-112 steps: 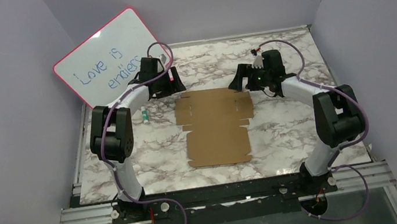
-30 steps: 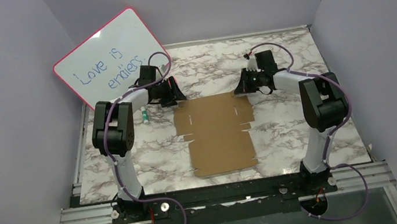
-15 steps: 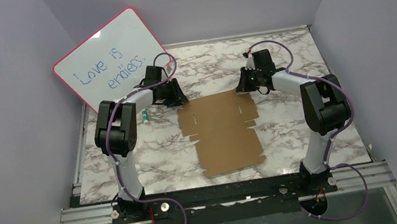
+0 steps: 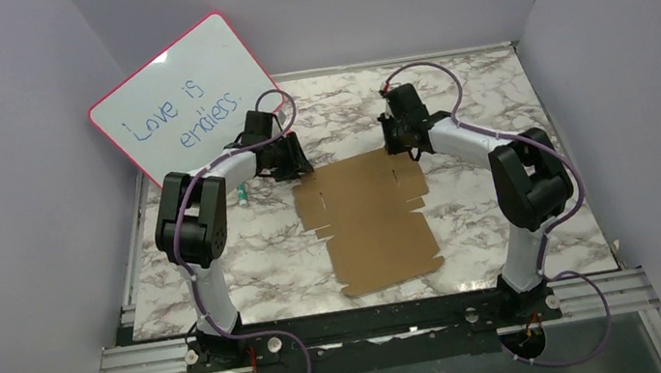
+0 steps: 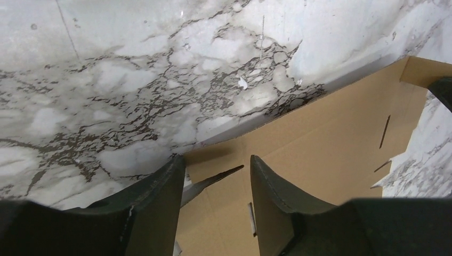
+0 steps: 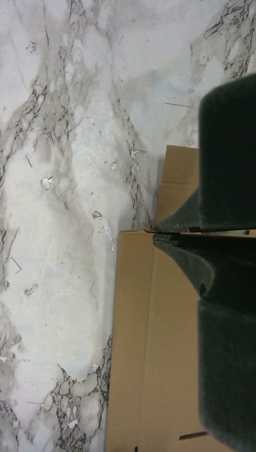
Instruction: Fold the paper box
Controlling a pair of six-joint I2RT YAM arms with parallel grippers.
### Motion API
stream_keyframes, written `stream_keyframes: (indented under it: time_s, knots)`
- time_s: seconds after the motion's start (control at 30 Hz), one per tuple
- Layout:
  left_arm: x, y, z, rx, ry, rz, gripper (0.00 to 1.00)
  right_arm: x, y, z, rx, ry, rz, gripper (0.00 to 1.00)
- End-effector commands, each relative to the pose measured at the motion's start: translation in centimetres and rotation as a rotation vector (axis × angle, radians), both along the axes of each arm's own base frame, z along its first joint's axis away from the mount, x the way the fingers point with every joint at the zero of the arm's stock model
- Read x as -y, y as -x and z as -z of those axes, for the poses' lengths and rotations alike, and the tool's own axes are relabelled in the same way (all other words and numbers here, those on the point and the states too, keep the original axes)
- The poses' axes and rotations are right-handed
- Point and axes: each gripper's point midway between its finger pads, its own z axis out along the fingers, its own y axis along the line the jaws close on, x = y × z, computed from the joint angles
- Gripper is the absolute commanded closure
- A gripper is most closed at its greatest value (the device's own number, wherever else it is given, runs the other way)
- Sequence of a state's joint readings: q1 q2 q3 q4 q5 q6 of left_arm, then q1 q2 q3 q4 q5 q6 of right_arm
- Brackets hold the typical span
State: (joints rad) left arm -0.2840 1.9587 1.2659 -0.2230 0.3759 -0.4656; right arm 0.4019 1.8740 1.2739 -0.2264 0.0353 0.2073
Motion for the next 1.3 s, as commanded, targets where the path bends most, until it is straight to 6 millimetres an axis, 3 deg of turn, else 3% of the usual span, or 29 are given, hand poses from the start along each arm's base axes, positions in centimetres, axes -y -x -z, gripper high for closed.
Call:
stream_keyframes:
  time_s: [0.0, 0.27, 0.4, 0.6, 0.97, 1.27]
  knots:
    - [-0.8, 0.0, -1.1, 0.044, -0.052, -0.027, 0.48, 0.8, -0.5, 0.1, 0.02, 0.121, 0.049, 0.9]
    - [-1.8, -0.1, -1.4, 0.063, -0.1, -0.043, 0.39, 0.9, -1.0, -0.4, 0.035, 0.157, 0.058, 0.82]
    - [-2.3, 0.0, -1.7, 0.069, -0.103, -0.053, 0.36, 0.5, -1.1, -2.6, 0.084, 0.135, 0.035, 0.67]
    - [-2.4, 0.3, -1.6, 0.054, -0.072, -0.058, 0.34, -2.5, -0.1, -5.4, 0.133, -0.031, -0.084, 0.53]
    - [-1.6, 0.5, -0.6, 0.002, 0.007, -0.073, 0.31, -10.2, 2.2, -2.9, 0.019, -0.351, -0.275, 0.51]
    - [-1.5, 0.9, 0.4, -0.037, 0.039, -0.081, 0.3, -10.8, 2.6, 1.6, -0.056, -0.379, -0.257, 0.51]
